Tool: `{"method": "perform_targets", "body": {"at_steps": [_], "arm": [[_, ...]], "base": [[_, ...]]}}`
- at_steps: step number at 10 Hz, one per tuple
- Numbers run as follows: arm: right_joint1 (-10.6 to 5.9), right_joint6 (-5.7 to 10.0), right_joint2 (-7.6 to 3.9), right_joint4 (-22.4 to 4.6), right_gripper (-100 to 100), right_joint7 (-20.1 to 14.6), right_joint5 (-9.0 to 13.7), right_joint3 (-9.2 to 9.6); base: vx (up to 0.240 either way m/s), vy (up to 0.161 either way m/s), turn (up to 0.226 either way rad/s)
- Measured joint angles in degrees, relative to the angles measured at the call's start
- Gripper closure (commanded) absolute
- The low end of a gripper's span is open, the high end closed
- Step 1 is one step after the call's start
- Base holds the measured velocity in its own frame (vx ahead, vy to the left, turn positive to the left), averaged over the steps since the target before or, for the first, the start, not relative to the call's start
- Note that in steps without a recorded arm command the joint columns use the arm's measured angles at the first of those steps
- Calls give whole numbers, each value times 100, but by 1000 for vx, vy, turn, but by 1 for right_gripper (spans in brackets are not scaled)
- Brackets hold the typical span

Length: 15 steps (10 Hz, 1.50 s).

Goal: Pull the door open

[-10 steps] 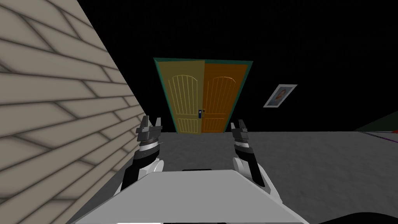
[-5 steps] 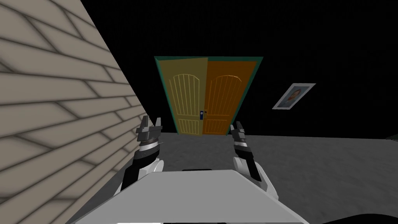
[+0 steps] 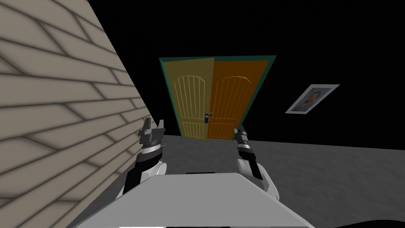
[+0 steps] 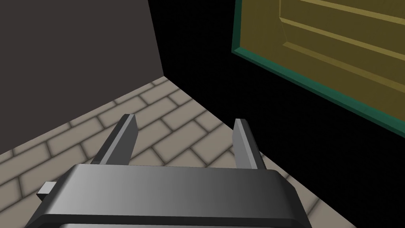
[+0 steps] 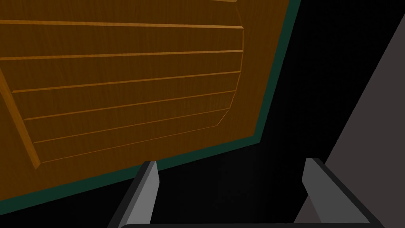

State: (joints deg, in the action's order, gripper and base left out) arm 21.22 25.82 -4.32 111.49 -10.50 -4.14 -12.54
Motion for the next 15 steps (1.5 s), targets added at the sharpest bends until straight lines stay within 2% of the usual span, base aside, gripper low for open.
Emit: {"method": "perform_targets", "body": {"at_steps": [2,5,9,10,15], "arm": [[-141,-27,-18,-322,-100,-47,-76,-107],[-346,-205,-54,-766,-100,-174,-225,-304],[-558,-327,-16,-1257,-100,-261,-400,-469],[-611,-352,-39,-1385,-100,-297,-430,-521],[-888,-558,51,-1985,-100,-420,-673,-727]], "base": [[114,-13,104],[127,-13,88],[95,-10,85],[94,-5,82],[115,-11,93]]}}
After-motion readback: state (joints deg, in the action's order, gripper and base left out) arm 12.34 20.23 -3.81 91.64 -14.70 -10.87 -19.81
